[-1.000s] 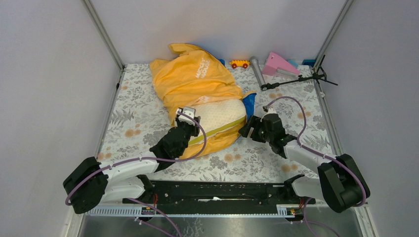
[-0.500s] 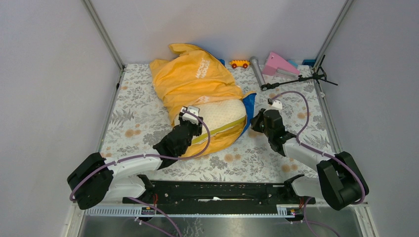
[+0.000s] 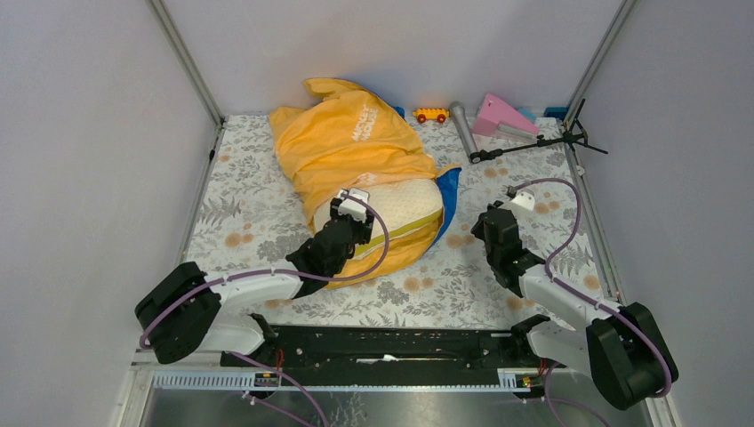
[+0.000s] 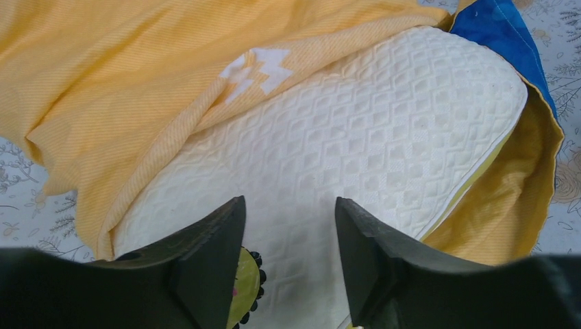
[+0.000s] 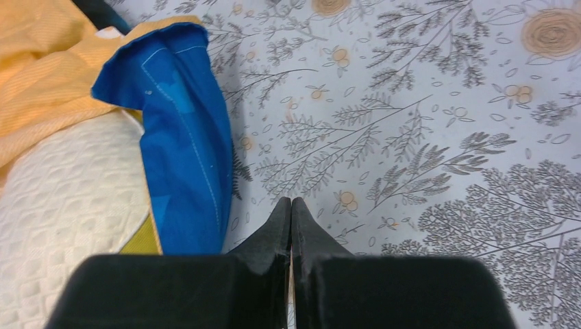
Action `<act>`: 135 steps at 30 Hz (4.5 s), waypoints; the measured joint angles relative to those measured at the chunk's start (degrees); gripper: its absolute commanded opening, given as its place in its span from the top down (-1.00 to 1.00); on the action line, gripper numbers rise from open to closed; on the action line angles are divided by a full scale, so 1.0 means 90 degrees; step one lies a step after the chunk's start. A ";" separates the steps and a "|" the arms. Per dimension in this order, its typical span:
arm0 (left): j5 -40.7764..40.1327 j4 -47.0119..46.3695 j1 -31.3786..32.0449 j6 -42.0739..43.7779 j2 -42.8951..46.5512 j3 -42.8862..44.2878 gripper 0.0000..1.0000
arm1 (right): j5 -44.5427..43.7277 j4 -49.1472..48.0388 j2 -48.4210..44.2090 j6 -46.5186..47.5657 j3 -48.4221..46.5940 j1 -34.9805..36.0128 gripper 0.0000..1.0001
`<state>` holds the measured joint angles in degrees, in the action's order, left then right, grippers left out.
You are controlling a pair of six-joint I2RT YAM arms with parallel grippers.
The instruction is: Remove the pillowcase from the pillow
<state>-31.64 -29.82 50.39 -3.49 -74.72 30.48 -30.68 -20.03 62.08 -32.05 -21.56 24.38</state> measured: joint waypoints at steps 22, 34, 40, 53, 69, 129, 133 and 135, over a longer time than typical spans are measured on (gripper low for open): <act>0.1452 0.0245 -0.1637 -0.0828 0.0529 -0.0165 -0.89 | 0.3891 -0.0792 0.1802 0.0765 -0.0488 0.0000 -0.39; 0.1545 0.0204 -0.1899 -0.1149 0.0874 -0.0430 -0.89 | 0.2820 0.0056 0.2062 0.0345 -0.0996 -0.0019 1.00; 0.1545 0.0206 -0.1902 -0.1171 0.0889 -0.0432 -0.91 | 0.1571 0.0049 0.0692 -0.0092 -0.0316 -0.0104 1.00; 0.1938 0.0330 -0.1902 -0.1066 0.0493 -0.0257 -0.90 | 0.0862 0.0146 0.0617 -0.0313 -0.0219 -0.0148 1.00; 0.2397 0.0680 -0.2618 -0.1588 -0.0782 0.0444 -0.51 | 0.0872 0.0109 0.0617 -0.0308 -0.0194 -0.0148 1.00; 0.5132 0.0000 -0.1744 -0.1217 0.0168 -0.0039 1.00 | 0.1851 -0.0355 0.1222 -0.0034 -0.0182 -0.0175 0.92; 0.5991 -0.0180 -0.1248 -0.0835 0.0168 -0.0039 1.00 | 0.1851 -0.0347 0.1348 -0.0012 -0.0192 -0.0226 0.82; 0.6363 -0.0238 -0.1151 -0.0748 0.0168 -0.0039 1.00 | 0.1872 -0.0333 0.1426 0.0036 -0.0223 -0.0233 0.73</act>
<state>25.63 -31.97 40.03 -10.22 -73.21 30.13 -13.82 -23.03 74.91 -31.73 -23.57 22.28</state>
